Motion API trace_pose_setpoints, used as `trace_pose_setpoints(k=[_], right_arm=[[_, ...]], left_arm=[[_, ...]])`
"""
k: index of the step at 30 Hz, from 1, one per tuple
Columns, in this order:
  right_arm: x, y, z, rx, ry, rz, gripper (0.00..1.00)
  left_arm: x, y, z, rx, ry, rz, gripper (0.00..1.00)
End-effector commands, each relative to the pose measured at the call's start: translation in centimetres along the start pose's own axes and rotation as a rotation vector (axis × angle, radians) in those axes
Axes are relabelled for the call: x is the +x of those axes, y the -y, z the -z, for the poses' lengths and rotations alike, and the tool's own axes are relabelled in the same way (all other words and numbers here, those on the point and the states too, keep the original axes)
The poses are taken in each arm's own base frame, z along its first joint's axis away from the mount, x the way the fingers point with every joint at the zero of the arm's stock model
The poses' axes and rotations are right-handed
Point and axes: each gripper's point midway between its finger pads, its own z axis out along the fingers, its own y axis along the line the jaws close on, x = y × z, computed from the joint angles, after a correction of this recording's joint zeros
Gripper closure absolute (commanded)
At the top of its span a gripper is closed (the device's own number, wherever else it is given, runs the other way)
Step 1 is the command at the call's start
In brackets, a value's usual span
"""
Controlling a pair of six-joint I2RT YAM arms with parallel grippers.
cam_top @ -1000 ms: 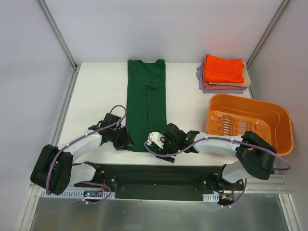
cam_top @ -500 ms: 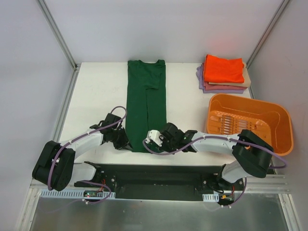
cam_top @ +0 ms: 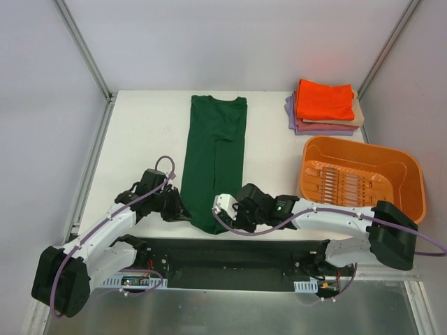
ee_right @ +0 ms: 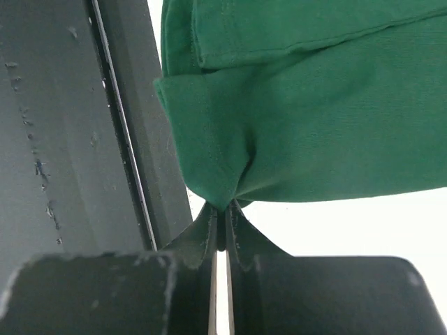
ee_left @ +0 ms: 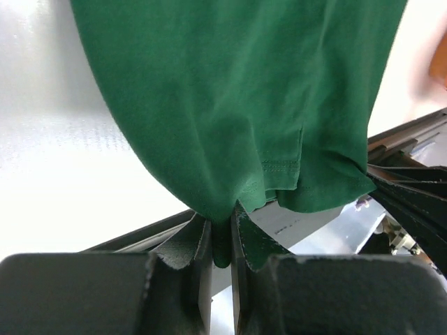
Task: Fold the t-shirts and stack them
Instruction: Grab the bottom of the folded rectangular tshirt with both arms, then fold the folded rectangular tshirt in 1/3 of the way
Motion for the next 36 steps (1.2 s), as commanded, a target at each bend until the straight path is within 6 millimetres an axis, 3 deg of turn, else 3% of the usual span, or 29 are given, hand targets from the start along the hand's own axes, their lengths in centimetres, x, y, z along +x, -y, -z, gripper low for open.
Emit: trace_pose_setpoints(k=[1,8,10,17,22,36], right_arm=[[-1.3,0.5,1.5,0.059,0.025,-0.075,0.99],[-4.8,5.6,2.9,0.238,0.073,-0.059,0.99],[-5.7,8.2,3.5,0.322,0.062,-0.08,0.99],[-7.6,13.7,5.2,0.452,0.077,-0.102,0.99],[-8.3,17.6,6.4,0.516,0.091,-0.122,0.99],[-9.1,24.5,6.3,0.581,0.072,-0.159,0.99]], left_arm=[[-0.4,1.6,1.0,0.036,0.01,-0.046,1.0],[-6.9,4.4,2.5,-0.014,0.244,-0.071,1.0],[-8.2,5.3,2.8,-0.002,0.279,-0.105,1.0],[-13.2,8.7,3.3,0.025,0.387,-0.131,1.0],[-16.8,10.0,3.7,0.026,0.456,-0.137,1.0],[-23.6,11.7,2.2,0.05,0.457,-0.163,1.0]])
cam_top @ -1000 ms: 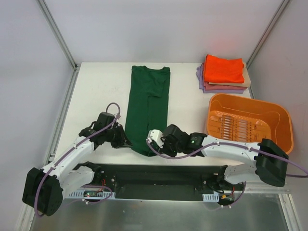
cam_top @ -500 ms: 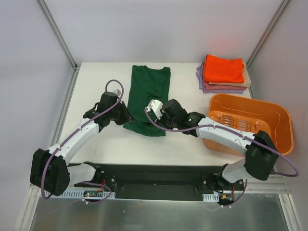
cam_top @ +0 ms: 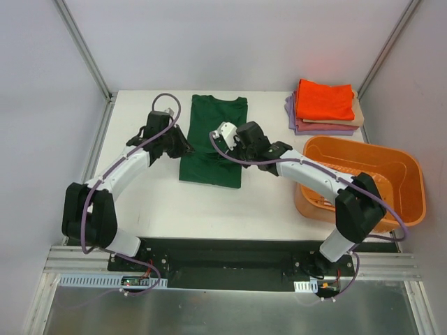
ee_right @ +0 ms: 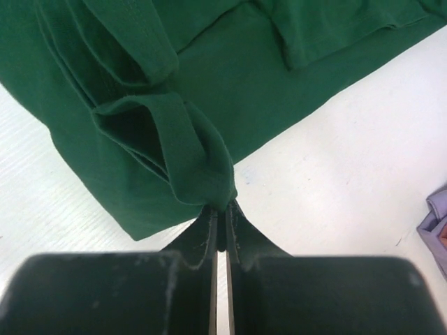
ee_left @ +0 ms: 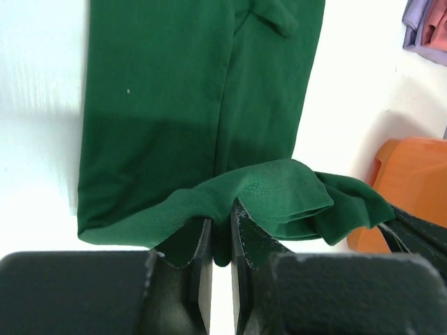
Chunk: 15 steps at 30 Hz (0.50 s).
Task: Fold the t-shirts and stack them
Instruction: Fold the folded rectangular tshirt in 1/3 of the way
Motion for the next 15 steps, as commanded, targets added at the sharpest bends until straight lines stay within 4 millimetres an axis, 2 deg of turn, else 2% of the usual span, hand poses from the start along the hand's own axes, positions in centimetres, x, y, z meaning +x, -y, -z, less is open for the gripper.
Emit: trace_pose_setpoints(k=[1,9,15], right_arm=[[-2.5,2.9,-0.6,0.054,0.045,-0.002,0.99],[-2.7,5.3,-3.4,0.068,0.024,-0.045,0.99],[-1.8,6.3,-5.4,0.072,-0.005,-0.079,0.99]], left_arm=[[-3.5,2.1,-0.5,0.064,0.06,-0.062,1.0],[-5.8,0.9,-3.9,0.025,0.043,-0.061,1.0],[-6.2,-0.4,-6.6,0.008,-0.004,-0.054,1.0]])
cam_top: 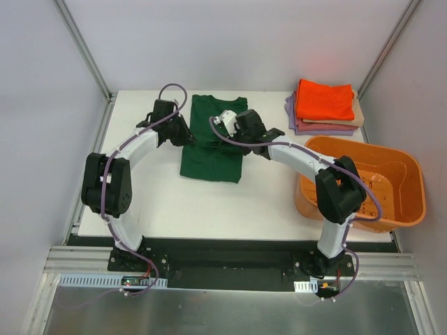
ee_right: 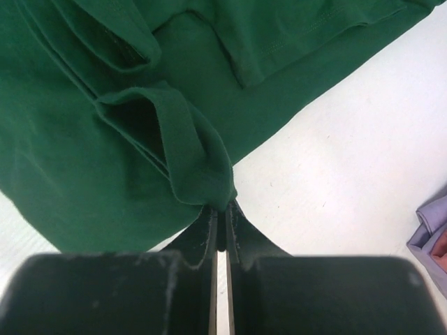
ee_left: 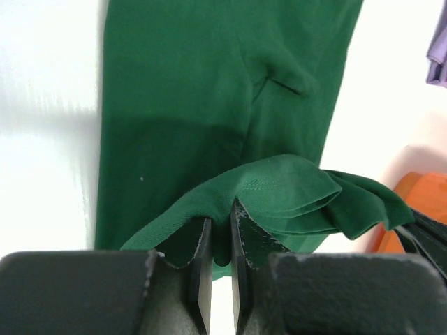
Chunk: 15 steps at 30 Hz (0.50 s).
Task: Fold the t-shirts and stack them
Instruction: Fold the folded rectangular tshirt in 1/3 of the way
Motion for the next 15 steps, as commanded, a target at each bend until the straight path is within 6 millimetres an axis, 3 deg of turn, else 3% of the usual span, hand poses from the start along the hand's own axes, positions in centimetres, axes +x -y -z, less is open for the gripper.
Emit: trace_pose_setpoints(k=[1,8,15], right_arm=[[-1.4,1.4,-1.1,0.017,0.027,-0.03,0.99],[-0.7,2.1,-3.9,-0.002,0.017,-0.087,0.98],[-0.1,3.6,-6.2,0.018,0.01,-0.123,0.93]], left_arm=[[-2.0,0.3,-1.0,0.023,0.021,-0.038,1.0],[-2.0,-1.1,-3.6,-0.025,-0.022,-0.012,0.96],[-2.6,-2.4,-4.3,-0.089,-0.018,0.007,0.9]])
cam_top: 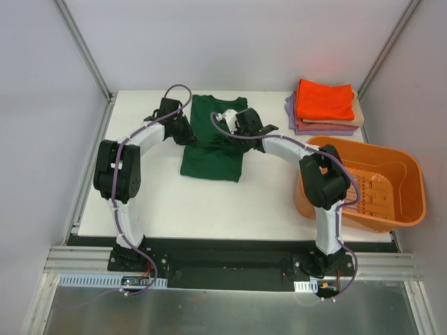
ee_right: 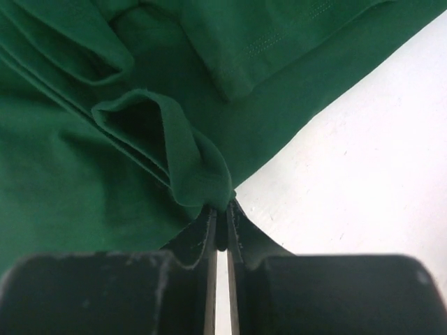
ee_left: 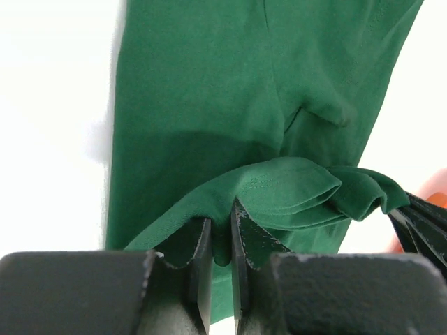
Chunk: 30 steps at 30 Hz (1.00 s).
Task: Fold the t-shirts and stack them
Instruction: Fold the folded rectangular tshirt in 1/3 of the way
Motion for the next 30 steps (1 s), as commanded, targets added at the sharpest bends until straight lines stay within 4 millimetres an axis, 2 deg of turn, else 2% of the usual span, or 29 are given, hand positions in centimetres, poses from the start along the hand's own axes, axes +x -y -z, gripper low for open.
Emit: trace_pose_setpoints(k=[1,2,4,5,6,7,8,10,13,15,18,19,22,24,26,29,30], right_arm=[[-2.8,2.2,-0.4,0.032,0.08,-0.048,0.87],[-3.1,2.0,-0.4,0.005,0.095,-0.046,0.75],[-3.7,2.4,0.1,0.009,0.11,-0.038,0.64],[-4.1,2.6,0.6,0.019,0.119,-0.032,0.53],[-4.4,2.9,1.2,0.031,0.128,-0.034,0.38],[-4.9,3.2,1.9,0.042,0.142,-0.035,0.24],[-5.1,3.2,2.5,0.044,0.152,-0.039,0.04],[-5.3,3.9,4.0,0.089,0.16,-0.073,0.04],[-5.0,3.1,5.9,0.07,0.185,-0.139,0.04],[-4.5,2.4,7.0,0.059,0.204,-0.193,0.04],[-4.3,-0.6,9.0,-0.067,0.282,-0.196,0.04],[-3.1,-2.2,9.1,-0.122,0.279,-0.165,0.04],[-1.8,-7.4,10.5,-0.308,0.322,-0.005,0.04],[-0.4,-10.1,10.7,-0.405,0.309,0.09,0.04],[1.2,-11.8,10.3,-0.451,0.246,0.15,0.04],[3.1,-11.8,8.5,-0.422,0.14,0.207,0.01],[3.7,-11.7,7.8,-0.414,0.108,0.218,0.03]], left_arm=[[-2.2,-0.4,0.8,-0.038,0.051,-0.006,0.84],[-2.3,-0.4,1.0,-0.036,0.049,-0.007,0.71],[-2.4,-0.2,1.6,-0.029,0.055,-0.011,0.45],[-2.5,0.0,2.1,-0.025,0.061,-0.016,0.35],[-2.5,0.2,2.7,-0.022,0.072,-0.022,0.24],[-2.5,0.4,3.3,-0.02,0.081,-0.024,0.2],[-2.5,0.6,4.1,-0.015,0.094,-0.026,0.16],[-2.1,0.5,5.4,-0.021,0.113,-0.024,0.01],[-1.0,-0.3,7.3,-0.038,0.143,-0.008,0.01],[0.4,-1.0,7.7,-0.044,0.129,0.001,0.01],[3.5,-2.7,7.8,-0.059,0.078,0.03,0.01],[4.4,-3.1,7.8,-0.062,0.066,0.041,0.01],[6.0,-4.4,7.4,-0.077,0.046,0.075,0.01],[6.8,-5.0,7.0,-0.09,0.029,0.091,0.03],[7.4,-5.7,6.5,-0.107,0.013,0.114,0.09],[7.4,-6.3,5.7,-0.126,0.004,0.145,0.2],[7.4,-6.4,5.6,-0.133,0.004,0.154,0.25]])
